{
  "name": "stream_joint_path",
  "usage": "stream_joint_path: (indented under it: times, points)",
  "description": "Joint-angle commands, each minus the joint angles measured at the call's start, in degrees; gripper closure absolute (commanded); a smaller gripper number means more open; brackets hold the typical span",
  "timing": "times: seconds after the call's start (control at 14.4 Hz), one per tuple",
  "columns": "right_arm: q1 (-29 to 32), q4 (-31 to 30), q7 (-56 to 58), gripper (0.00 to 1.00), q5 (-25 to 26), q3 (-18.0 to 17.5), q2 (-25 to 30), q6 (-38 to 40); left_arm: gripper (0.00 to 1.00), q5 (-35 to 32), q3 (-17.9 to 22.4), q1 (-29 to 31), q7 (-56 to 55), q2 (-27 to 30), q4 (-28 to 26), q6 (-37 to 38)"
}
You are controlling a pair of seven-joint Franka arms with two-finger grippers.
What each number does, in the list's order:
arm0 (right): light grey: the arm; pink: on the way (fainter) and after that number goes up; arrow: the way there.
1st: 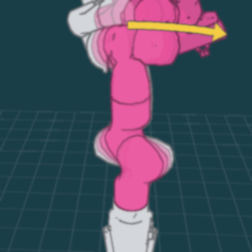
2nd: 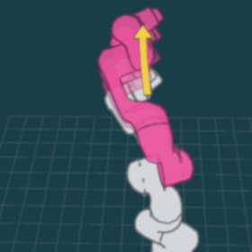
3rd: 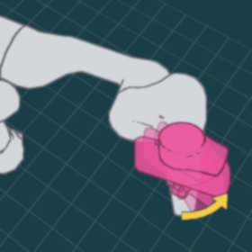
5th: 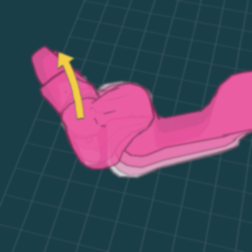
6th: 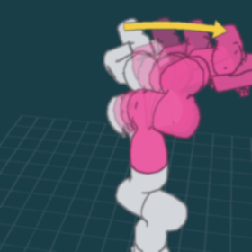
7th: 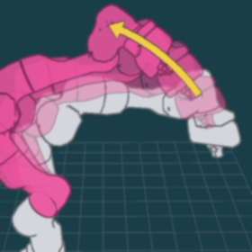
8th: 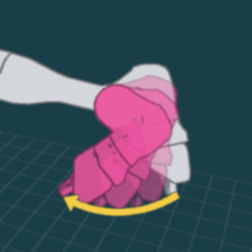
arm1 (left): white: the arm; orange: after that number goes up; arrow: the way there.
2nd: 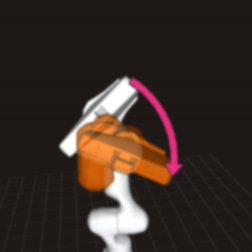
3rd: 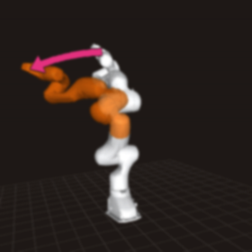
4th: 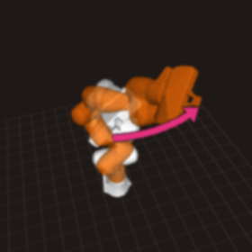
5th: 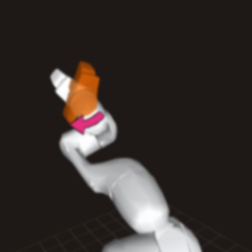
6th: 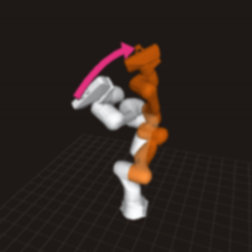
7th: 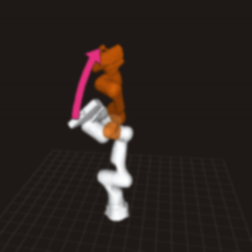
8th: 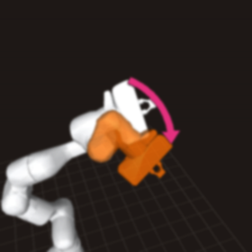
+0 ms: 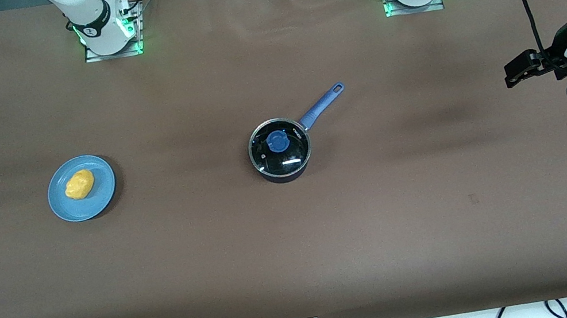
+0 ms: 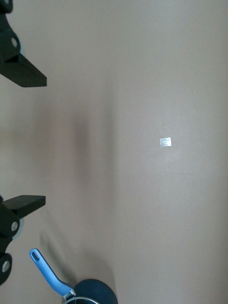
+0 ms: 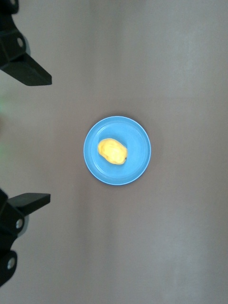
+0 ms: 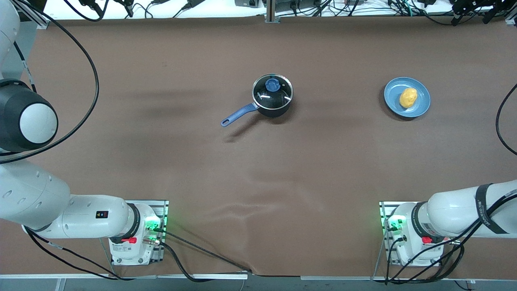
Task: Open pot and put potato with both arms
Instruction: 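Reach the left gripper to the glass lid's blue knob on the saucepan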
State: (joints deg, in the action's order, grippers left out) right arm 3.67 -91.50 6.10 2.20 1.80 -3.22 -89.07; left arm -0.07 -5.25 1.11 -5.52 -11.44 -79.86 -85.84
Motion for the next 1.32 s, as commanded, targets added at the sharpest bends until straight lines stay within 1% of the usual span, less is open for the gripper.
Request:
stream_joint_path:
  times: [0.0, 0.21, 0.35, 0.42, 0.48, 0.55, 0.62, 0.69, 0.83, 1.04, 1.25]
  points:
    - [1.1, -0.2, -2.1, 0.0, -1.6, -0.9, 0.7, 1.2, 0.0, -0.5, -0.5, 0.5, 0.9, 1.2, -0.7, 0.1]
    - [1.1, -0.2, -2.1, 0.0, -1.8, -1.1, 0.8, 1.2, 0.0, -0.5, -0.5, 0.4, 0.8, 1.2, -0.7, 0.1]
    - [1.1, -0.2, -2.1, 0.0, -1.8, -1.1, 0.8, 1.4, 0.0, -0.4, -0.7, -0.7, 0.4, 0.8, -0.6, -0.1]
    - [1.1, -0.2, -2.0, 0.0, -1.8, -1.2, 0.8, 1.4, 0.0, 0.0, -2.0, -1.9, -1.7, 0.5, -0.6, -0.3]
    - [1.1, -0.2, -2.0, 0.0, -1.8, -1.1, 0.8, 1.7, 0.0, 1.0, -3.4, -2.6, -6.0, -0.2, -0.6, -0.6]
    - [1.1, -0.2, -2.0, 0.0, -1.8, -1.1, 0.7, 2.0, 0.0, 2.8, -5.4, -3.6, -12.3, -1.3, -0.9, -2.6]
    - [1.1, -0.2, -2.0, 0.0, -1.8, -1.1, 0.8, 2.1, 0.0, 3.0, -6.6, -5.2, -17.7, -2.2, -1.3, -6.4]
    - [1.1, -0.2, -2.0, 0.0, -1.8, -1.1, 0.7, 2.2, 0.0, 2.5, -7.4, -8.6, -23.1, -3.8, -1.3, -9.5]
    - [1.1, -0.2, -2.0, 0.0, -1.7, -1.1, 0.8, 2.2, 0.0, 1.0, -7.7, -14.6, -32.5, -7.6, -1.2, -13.5]
    - [1.1, -0.2, -2.0, 0.0, -1.7, -1.2, 0.8, 2.8, 0.0, -2.5, -7.7, -22.8, -36.4, -13.9, -0.8, -20.1]
    - [1.1, -0.2, -2.0, 0.0, -1.8, -1.2, 0.8, 2.8, 0.0, -3.2, -7.7, -27.7, -40.6, -18.4, -0.6, -26.2]
